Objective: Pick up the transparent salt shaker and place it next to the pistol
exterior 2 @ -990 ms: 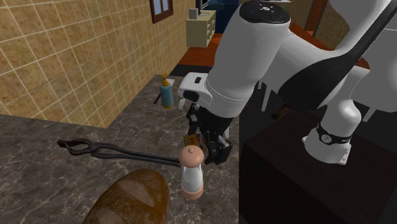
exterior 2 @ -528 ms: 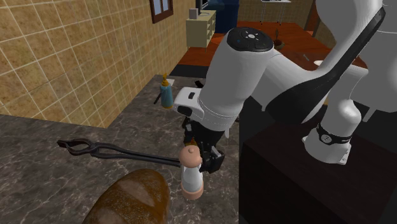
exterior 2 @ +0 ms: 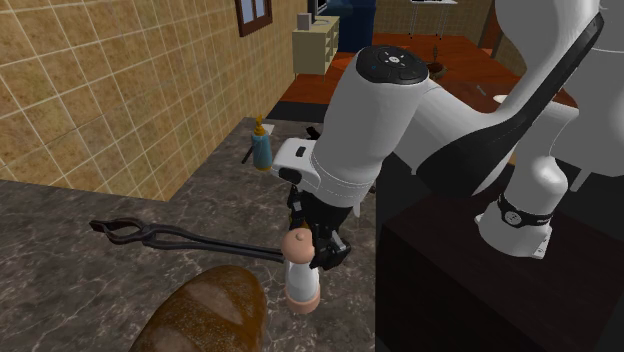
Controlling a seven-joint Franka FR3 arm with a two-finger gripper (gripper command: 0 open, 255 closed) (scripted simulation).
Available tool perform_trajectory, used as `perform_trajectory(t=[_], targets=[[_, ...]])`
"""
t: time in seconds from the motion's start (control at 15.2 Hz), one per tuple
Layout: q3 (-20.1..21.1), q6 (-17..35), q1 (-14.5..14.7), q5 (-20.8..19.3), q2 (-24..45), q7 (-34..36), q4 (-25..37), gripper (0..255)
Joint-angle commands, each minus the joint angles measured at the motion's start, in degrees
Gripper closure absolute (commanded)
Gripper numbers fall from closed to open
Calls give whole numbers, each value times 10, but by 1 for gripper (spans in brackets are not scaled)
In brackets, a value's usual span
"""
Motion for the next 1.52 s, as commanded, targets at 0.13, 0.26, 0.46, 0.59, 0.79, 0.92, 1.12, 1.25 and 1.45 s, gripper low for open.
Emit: perform_trajectory(t=[0.13, 0.26, 0.46, 0.59, 0.79, 0.92, 1.12, 1.25, 1.45], targets=[[0, 0, 0, 0, 0, 0, 0, 255], [0, 0, 0, 0, 0, 0, 0, 255], [0, 0, 0, 0, 0, 0, 0, 255], [0, -7, 0, 2, -4, -2, 3, 255], [1, -27, 0, 6, -14, -10, 13, 255], [2, -41, 1, 9, -21, -14, 21, 255], [3, -61, 1, 14, -30, -21, 33, 255], [4, -75, 2, 16, -35, -25, 42, 255], [4, -96, 2, 20, -42, -32, 56, 255]])
